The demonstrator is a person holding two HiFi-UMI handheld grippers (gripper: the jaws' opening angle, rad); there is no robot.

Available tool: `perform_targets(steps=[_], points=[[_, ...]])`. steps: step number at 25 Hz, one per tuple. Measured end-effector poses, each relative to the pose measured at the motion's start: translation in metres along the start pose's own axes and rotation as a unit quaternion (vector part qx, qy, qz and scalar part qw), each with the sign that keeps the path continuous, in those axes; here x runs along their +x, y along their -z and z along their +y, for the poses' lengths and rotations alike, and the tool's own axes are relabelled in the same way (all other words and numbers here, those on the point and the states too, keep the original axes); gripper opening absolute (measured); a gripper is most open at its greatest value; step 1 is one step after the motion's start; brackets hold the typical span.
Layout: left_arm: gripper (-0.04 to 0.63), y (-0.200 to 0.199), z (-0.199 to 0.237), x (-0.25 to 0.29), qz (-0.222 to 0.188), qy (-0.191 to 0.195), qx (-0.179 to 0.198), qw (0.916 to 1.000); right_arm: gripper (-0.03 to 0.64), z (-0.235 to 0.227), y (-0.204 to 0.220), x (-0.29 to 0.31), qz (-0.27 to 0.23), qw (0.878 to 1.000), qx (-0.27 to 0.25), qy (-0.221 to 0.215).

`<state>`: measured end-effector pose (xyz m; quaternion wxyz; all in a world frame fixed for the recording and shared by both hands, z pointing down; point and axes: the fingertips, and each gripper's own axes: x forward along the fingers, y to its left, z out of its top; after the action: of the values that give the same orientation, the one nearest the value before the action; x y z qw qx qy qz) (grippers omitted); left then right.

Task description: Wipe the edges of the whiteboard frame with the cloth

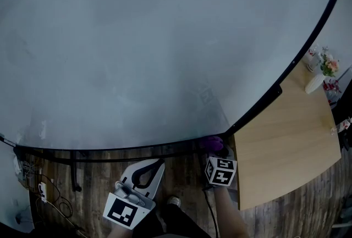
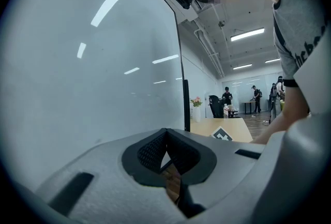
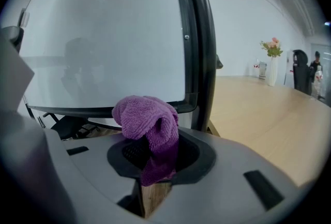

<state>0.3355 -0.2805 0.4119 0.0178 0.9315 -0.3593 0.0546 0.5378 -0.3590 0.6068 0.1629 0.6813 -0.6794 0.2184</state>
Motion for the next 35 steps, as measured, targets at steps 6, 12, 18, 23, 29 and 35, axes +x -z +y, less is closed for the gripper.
perform_targets(steps=[6,12,18,23,29,35], points=[[0.015,0.002,-0.001,0.003,0.003,0.008,-0.001,1.0000,0.094,-0.013,-0.001,-0.001,-0.004,1.000,0.009,0.018],[0.015,0.000,0.003,0.004,0.002,0.012,0.000,0.9999,0.091,-0.029,-0.004,-0.001,-0.004,0.998,0.045,0.038],[0.015,0.001,0.006,-0.002,0.000,0.009,-0.003,1.0000,0.092,-0.034,-0.003,-0.003,-0.006,0.996,0.067,0.052],[0.015,0.004,0.014,-0.014,-0.002,-0.002,-0.001,1.0000,0.092,-0.040,-0.002,-0.004,-0.008,0.993,0.096,0.074],[0.015,0.004,0.018,-0.035,-0.005,-0.019,-0.001,0.9998,0.091,-0.044,-0.001,-0.010,-0.017,0.989,0.111,0.094],[0.015,0.002,0.021,-0.059,-0.011,-0.036,-0.008,0.9993,0.089,-0.036,-0.001,-0.024,-0.031,0.989,0.113,0.090]])
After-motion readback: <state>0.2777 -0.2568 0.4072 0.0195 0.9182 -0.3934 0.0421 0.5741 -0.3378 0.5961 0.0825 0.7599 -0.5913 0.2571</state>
